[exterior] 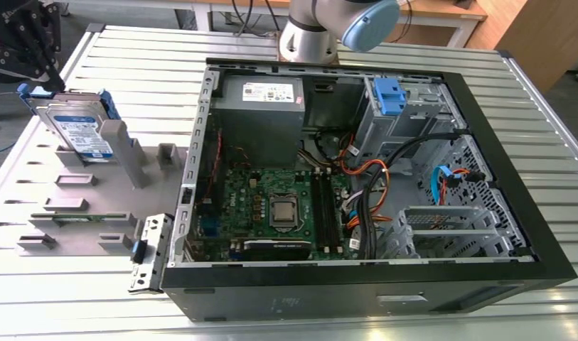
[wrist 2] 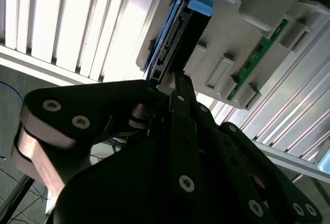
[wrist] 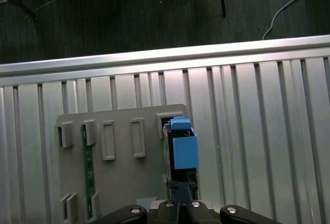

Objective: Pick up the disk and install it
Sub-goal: 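Pick up the disk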

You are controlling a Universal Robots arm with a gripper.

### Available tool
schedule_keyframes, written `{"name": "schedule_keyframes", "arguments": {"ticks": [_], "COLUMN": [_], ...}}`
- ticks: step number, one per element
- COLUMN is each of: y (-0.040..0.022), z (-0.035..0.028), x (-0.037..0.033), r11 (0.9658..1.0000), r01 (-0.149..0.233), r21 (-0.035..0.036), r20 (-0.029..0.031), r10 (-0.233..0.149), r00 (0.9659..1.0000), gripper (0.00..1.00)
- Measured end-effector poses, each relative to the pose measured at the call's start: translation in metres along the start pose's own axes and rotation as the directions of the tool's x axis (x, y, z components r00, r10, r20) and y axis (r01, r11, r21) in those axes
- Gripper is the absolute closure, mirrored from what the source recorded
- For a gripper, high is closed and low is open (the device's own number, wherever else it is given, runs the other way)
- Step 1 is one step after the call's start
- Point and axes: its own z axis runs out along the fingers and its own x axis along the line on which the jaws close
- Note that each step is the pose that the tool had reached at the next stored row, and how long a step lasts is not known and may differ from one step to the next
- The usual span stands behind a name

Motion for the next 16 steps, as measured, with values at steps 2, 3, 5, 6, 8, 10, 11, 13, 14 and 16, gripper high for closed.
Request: {"name": "schedule_keyframes", "arguments": {"ticks": [2,3,5,6,8,10,11,13,14,16], "y": [-0.0009,-0.0014,-0.0022,-0.0023,-0.0024,-0.0023,-0.0022,-0.0019,-0.0019,-0.0019], "z": [0.0011,0.0016,0.0027,0.0033,0.0044,0.0051,0.0054,0.0059,0.0062,0.0065], "x": [-0.0002,-0.0003,-0.0008,-0.001,-0.0019,-0.0035,-0.0046,-0.0066,-0.007,-0.007], "r11": [1.0,1.0,1.0,1.0,1.0,1.0,1.0,1.0,1.0,1.0], "r01": [0.0,0.0,0.0,0.0,0.0,0.0,0.0,0.0,0.0,0.004], "r21": [-0.0002,-0.0001,0.0001,0.0002,0.0,-0.0002,-0.0001,0.0002,0.0003,0.0001], "r20": [-0.0002,-0.0001,0.0001,0.0001,0.0,-0.0002,-0.0002,-0.0016,-0.002,-0.0025], "r10": [0.0,0.0,0.0,0.0,0.0,0.0,0.0,0.0,0.0,-0.004], "r00": [1.0,1.0,1.0,1.0,1.0,1.0,1.0,1.0,1.0,1.0], "gripper": [0.89,0.89,0.89,0.89,0.89,0.89,0.89,0.89,0.89,0.89]}}
